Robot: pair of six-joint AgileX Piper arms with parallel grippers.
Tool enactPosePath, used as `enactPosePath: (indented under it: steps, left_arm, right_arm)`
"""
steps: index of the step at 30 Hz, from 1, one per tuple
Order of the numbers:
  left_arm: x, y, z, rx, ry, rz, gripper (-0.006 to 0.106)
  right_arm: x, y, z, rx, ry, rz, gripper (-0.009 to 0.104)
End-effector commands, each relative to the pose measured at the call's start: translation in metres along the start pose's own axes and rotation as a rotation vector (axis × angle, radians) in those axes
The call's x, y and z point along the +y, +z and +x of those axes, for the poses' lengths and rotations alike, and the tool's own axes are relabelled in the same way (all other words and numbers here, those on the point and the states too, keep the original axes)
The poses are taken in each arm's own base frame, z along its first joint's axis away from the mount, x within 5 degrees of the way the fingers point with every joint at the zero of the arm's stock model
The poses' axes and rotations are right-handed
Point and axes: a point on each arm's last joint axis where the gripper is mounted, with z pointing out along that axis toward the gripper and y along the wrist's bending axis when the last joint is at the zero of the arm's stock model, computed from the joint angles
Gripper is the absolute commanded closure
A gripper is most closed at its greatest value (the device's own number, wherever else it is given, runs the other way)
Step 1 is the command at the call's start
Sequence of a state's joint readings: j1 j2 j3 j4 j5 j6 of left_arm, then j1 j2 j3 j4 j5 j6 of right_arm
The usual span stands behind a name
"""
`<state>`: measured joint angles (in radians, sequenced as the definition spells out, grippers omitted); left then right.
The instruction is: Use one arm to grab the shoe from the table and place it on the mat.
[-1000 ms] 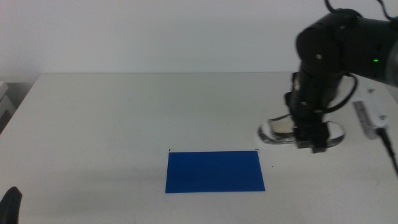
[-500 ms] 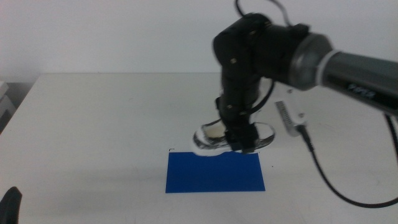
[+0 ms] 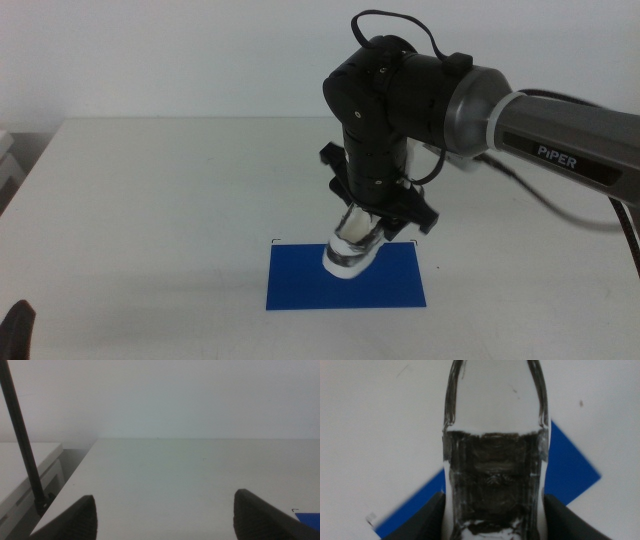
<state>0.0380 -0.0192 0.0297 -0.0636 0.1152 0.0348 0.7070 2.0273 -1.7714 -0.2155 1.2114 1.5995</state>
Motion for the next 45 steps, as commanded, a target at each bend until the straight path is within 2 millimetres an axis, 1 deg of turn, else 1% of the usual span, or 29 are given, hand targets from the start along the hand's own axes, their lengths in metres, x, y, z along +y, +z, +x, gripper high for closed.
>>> enactPosePath:
  steps: [1, 7, 12, 14, 18, 24, 27, 30, 32, 36, 40, 45]
  left_arm:
    - [0.000, -0.001, -0.006, -0.083, -0.025, 0.003, 0.007]
    - [0.000, -0.001, -0.006, -0.083, -0.025, 0.003, 0.007]
    - [0.000, -0.001, -0.006, -0.083, -0.025, 0.003, 0.007]
    - [0.000, -0.001, -0.006, -0.083, -0.025, 0.003, 0.007]
    - [0.000, -0.001, -0.006, -0.083, -0.025, 0.003, 0.007]
    - [0.000, -0.001, -0.006, -0.083, -0.025, 0.003, 0.007]
    - [0.000, -0.001, -0.006, -0.083, -0.025, 0.003, 0.007]
    - [0.000, -0.001, -0.006, -0.083, -0.025, 0.003, 0.007]
    - [0.000, -0.001, -0.006, -0.083, -0.025, 0.003, 0.007]
    - [0.000, -0.001, -0.006, -0.083, -0.024, 0.003, 0.007]
    - [0.000, -0.001, -0.006, -0.083, -0.024, 0.003, 0.007]
    - [0.000, -0.001, -0.006, -0.083, -0.024, 0.003, 0.007]
  right_arm:
    - [-0.006, -0.034, -0.010, -0.041, -0.199, -0.012, 0.099]
    - [-0.006, -0.034, -0.010, -0.047, -0.719, 0.001, 0.099]
    - [-0.006, -0.034, -0.011, -0.060, -1.216, 0.017, 0.099]
    - [-0.005, -0.034, -0.010, -0.059, -1.338, 0.016, 0.099]
    - [-0.005, -0.034, -0.012, -0.077, -1.528, 0.029, 0.099]
    - [-0.005, -0.034, -0.018, -0.097, -1.860, 0.077, 0.099]
    - [-0.004, -0.034, -0.020, -0.111, -1.993, 0.091, 0.099]
    - [0.000, -0.034, -0.020, -0.157, -2.097, 0.063, 0.099]
    - [0.003, -0.034, -0.018, -0.180, -2.121, 0.029, 0.099]
    - [0.006, -0.034, -0.014, -0.188, -2.113, -0.051, 0.099]
    - [0.006, -0.034, -0.006, -0.132, -2.086, -0.143, 0.099]
    - [0.011, -0.035, -0.003, -0.173, -2.125, -0.201, 0.099]
